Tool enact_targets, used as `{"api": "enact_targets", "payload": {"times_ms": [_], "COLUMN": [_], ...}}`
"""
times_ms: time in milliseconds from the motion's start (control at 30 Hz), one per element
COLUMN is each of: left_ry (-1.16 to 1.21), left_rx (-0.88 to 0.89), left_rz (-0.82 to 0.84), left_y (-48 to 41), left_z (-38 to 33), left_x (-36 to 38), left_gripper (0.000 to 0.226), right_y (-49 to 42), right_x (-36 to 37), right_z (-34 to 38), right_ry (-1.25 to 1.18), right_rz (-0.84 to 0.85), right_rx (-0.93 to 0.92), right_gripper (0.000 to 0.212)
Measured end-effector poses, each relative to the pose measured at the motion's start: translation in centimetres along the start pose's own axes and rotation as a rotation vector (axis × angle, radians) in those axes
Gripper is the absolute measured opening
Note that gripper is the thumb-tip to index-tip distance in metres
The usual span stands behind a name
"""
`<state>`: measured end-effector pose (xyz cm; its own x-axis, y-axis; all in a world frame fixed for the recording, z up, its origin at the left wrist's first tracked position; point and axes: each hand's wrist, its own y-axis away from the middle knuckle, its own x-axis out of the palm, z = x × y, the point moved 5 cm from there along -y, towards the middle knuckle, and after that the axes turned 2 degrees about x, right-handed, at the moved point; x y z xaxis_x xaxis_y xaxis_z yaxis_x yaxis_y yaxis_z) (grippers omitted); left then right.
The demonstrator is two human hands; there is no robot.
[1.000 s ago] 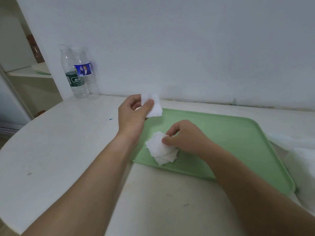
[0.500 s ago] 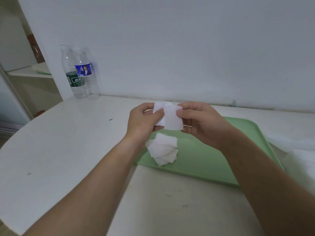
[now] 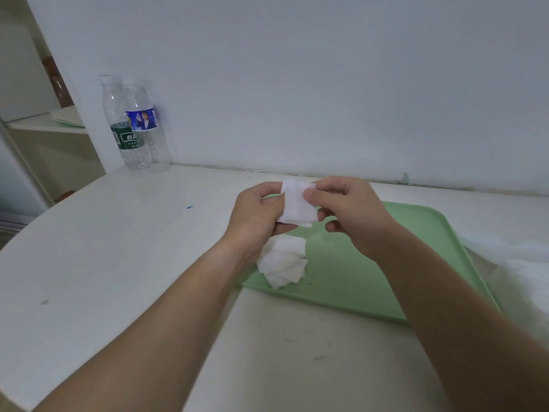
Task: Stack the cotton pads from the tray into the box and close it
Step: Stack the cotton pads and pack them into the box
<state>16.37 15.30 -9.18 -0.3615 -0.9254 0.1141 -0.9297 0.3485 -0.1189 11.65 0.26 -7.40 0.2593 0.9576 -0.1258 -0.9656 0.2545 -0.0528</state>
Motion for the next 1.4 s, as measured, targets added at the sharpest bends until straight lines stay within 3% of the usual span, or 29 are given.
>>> {"api": "enact_targets", "payload": {"times_ms": [400,633,733,833,933,1033,1167,1267,1400], "left_ry": [0.047,0.118,0.024,-0.02,0.025,0.018,-0.004,-0.026,-0.042], "left_rx": [-0.027,-0.089,-0.037,-0.014,-0.022,0.002,0.019,0.023,0.027], "left_rz": [0.019,0.068,0.086,0.027,-0.127,-0.248,-0.291,-0.287,-0.291], "left_y": [0.0,0.4,0.6,0.2,-0.4,-0.7,-0.9,-0.9,-0.8], "left_z": [0.2,-0.3,-0.5,-0.2,0.0,0.2,0.3,0.4,0.4], "left_x": [0.2,0.8,0.7,-0.1,-1.5,-2.9,-3.5,-3.4,-3.4], "left_gripper": [0.016,0.033,0.023,0.022,0.02,0.015,0.013,0.013,0.013], "right_y": [-0.1,0.0,-0.1,-0.2,-0.7,-1.1,-0.9,-0.7,-0.2], "right_x": [0.1,0.0,-0.1,-0.5,-1.4,-1.0,0.9,2.1,2.9], "right_z": [-0.6,-0.5,-0.5,-1.1,-1.7,-2.3,-3.4,-4.0,-3.8], "right_ry": [0.007,0.009,0.041,0.088,0.274,0.513,0.81,0.921,0.957], "right_rz": [-0.143,-0.179,-0.205,-0.254,-0.31,-0.189,0.038,0.162,0.269], "right_rx": [0.009,-0.019,-0.026,0.005,0.016,0.038,0.065,0.06,0.041], "right_gripper": [0.01,0.012,0.021,0.032,0.025,0.013,0.03,0.042,0.032]}}
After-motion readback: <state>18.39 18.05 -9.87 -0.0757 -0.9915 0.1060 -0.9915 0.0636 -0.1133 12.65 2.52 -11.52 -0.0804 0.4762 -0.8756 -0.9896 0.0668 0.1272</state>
